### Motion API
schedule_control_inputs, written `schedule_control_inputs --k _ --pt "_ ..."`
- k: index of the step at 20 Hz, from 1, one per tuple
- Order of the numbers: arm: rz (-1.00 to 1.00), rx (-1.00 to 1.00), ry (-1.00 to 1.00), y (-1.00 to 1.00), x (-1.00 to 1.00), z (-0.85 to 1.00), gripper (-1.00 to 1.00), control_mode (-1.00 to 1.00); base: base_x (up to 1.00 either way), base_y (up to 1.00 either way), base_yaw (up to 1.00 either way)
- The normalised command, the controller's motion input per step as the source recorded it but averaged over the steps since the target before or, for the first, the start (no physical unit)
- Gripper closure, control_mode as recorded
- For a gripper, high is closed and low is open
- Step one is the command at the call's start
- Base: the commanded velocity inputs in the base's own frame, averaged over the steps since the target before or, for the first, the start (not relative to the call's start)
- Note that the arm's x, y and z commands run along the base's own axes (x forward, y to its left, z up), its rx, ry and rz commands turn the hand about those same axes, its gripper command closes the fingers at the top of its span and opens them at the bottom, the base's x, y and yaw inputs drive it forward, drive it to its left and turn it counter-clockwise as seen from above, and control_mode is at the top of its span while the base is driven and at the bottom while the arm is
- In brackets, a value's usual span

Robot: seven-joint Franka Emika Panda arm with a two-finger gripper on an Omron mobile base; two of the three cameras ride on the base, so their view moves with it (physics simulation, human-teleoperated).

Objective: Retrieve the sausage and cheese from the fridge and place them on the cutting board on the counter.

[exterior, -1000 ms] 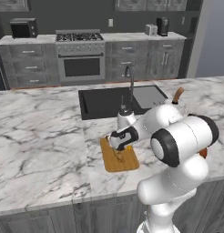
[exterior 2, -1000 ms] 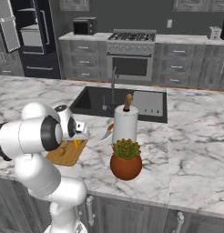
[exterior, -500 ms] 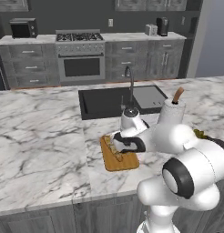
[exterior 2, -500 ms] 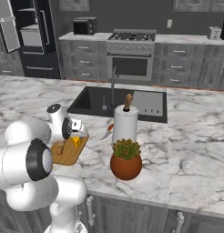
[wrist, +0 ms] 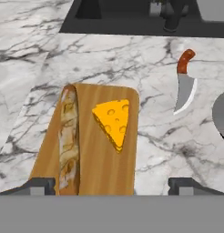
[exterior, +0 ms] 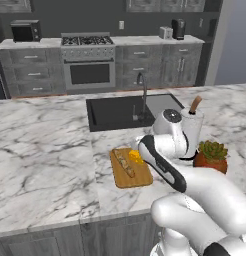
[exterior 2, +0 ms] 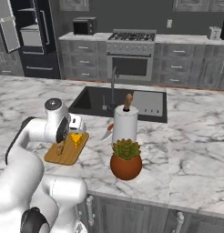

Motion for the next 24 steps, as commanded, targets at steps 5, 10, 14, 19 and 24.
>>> schedule_control_inputs --k 5,10,14,19,24 --pt "0.05 0.00 -0.10 0.00 -0.68 0.99 -1.00 -1.00 0.00 0.00 0.00" --pt "0.00 -0.04 -0.01 0.00 -0.44 0.99 -1.00 -1.00 0.00 0.00 0.00" --pt "0.00 -0.01 0.08 -0.07 -0.35 1.00 -1.00 -1.00 0.00 0.00 0.00" --pt "0.00 0.00 0.12 -0.14 -0.59 1.00 -1.00 -1.00 0.00 0.00 0.00" --pt "-0.03 0.01 0.06 -0.13 -1.00 0.85 -1.00 -1.00 0.00 0.00 0.00"
